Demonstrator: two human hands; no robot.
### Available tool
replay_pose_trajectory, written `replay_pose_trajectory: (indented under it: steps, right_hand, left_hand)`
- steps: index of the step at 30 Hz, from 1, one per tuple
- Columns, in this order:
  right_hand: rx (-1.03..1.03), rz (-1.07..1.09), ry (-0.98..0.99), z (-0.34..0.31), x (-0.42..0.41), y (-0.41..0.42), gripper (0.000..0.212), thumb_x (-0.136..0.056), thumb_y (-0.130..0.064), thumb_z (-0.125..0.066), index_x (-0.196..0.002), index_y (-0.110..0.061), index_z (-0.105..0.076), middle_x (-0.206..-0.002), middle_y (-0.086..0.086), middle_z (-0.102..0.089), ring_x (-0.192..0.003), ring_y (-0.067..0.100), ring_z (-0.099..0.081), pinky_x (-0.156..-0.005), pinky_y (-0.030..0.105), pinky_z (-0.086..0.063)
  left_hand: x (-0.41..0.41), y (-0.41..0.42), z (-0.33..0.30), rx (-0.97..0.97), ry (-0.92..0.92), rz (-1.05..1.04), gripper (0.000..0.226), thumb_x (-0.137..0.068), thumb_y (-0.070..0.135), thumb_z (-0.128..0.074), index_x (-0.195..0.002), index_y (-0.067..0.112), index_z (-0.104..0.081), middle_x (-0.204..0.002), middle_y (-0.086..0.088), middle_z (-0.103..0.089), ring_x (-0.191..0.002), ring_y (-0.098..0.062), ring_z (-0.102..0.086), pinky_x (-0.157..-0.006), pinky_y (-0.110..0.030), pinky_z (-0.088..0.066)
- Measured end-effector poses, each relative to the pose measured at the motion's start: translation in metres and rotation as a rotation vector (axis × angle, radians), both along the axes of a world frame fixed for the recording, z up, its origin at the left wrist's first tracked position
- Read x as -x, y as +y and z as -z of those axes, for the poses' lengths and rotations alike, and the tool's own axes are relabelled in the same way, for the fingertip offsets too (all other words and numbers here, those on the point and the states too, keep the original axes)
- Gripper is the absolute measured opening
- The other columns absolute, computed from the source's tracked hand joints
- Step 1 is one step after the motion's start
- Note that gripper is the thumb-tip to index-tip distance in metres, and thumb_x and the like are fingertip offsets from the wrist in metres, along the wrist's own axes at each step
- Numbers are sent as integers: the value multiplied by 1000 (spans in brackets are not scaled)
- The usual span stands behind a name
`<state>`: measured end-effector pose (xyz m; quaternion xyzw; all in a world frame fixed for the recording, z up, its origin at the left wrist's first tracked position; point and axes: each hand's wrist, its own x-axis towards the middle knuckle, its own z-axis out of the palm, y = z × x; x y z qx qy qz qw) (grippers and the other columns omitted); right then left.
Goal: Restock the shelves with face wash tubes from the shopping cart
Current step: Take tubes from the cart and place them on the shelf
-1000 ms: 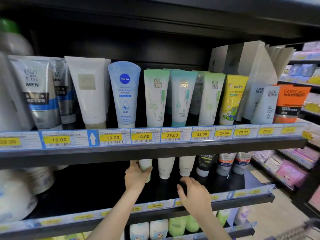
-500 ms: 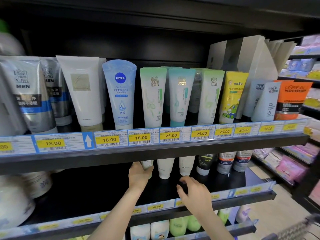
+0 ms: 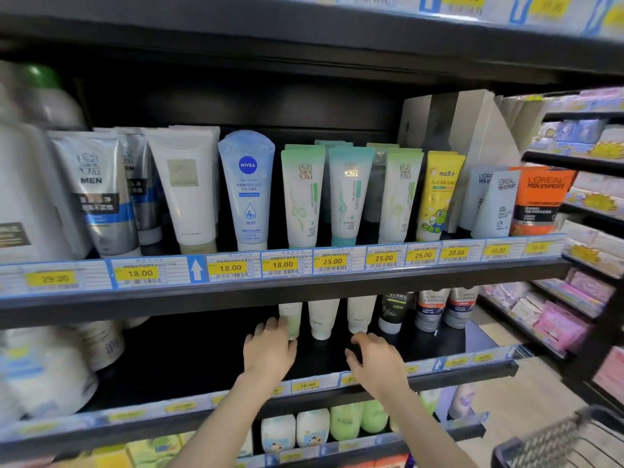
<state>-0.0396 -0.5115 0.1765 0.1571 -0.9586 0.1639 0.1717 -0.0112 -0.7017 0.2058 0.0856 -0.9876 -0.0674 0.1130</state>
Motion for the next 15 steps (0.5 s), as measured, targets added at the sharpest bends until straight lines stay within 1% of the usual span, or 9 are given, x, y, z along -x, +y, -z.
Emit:
replay_pose_trajectory:
  steps: [2,4,5,7,9,10,11,13,15]
  right_hand:
    - [-121,46,53,-8,-5,4,32,-47,-35,-88,-68,-22,-67,-55,-2,-59,-47,13,-59,-41,25,-44]
    - [-165,88,104,-18,-11,13,36,-36,-35,-89,-62,-25,-66,-51,-4,-56,-45,11,-57,-40,24,-44]
    - [-174,94,122,-23,-14,20,37,-35,-34,-90,-62,-24,-66,-52,-6,-57,-46,12,-58,-41,25,-45]
    - [-170,107,122,-27,-23,37,38,-35,-32,-90,-64,-23,-66,-56,-6,-58,-50,15,-60,-43,27,-48]
    - [-198,130,103,-33,-35,60,38,-40,-32,-89,-69,-22,-66,-61,-5,-58,-55,17,-61,-47,30,-49]
    - [-218,156,82,-36,-42,73,36,-48,-33,-87,-75,-20,-67,-68,-4,-60,-62,19,-63,-53,31,-51]
    - [-218,185,34,-40,-51,85,33,-62,-34,-80,-88,-19,-66,-81,-1,-63,-76,22,-65,-65,33,-52]
    - [-201,260,-81,-42,-63,116,32,-89,-34,-53,-116,-17,-55,-115,4,-56,-108,26,-55,-90,35,-42]
    - [-163,315,-117,-38,-79,151,37,-93,-31,-44,-127,-15,-47,-129,5,-49,-119,28,-48,-95,34,-37]
  left_hand:
    - [-7,8,-6,149,20,80,44,-95,37,-39,-134,16,-39,-130,-4,-48,-121,-24,-44,-95,-36,-36]
    - [-12,19,-13,235,38,149,41,-93,36,-43,-129,14,-45,-128,-5,-51,-120,-26,-45,-96,-36,-34]
    - [-14,26,-19,258,57,181,39,-89,37,-52,-121,14,-52,-120,-6,-56,-114,-26,-50,-93,-36,-38]
    - [-19,46,-31,290,88,246,40,-67,41,-76,-96,16,-66,-93,-4,-65,-90,-24,-61,-76,-36,-49]
    - [-20,70,-32,288,63,343,41,-67,38,-76,-97,14,-65,-93,-6,-64,-91,-25,-62,-75,-35,-49]
    - [-22,85,-32,310,80,388,42,-65,37,-78,-97,13,-65,-92,-6,-64,-90,-26,-62,-73,-34,-49]
    - [-22,99,-29,330,118,436,44,-55,35,-84,-90,14,-68,-83,-5,-65,-81,-24,-64,-65,-32,-51]
    - [-28,133,-27,339,158,514,43,-41,32,-88,-77,18,-69,-70,1,-63,-67,-19,-62,-53,-29,-49]
    - [-32,170,-22,315,134,595,36,-60,34,-80,-89,17,-66,-82,-2,-63,-79,-22,-61,-64,-32,-48]
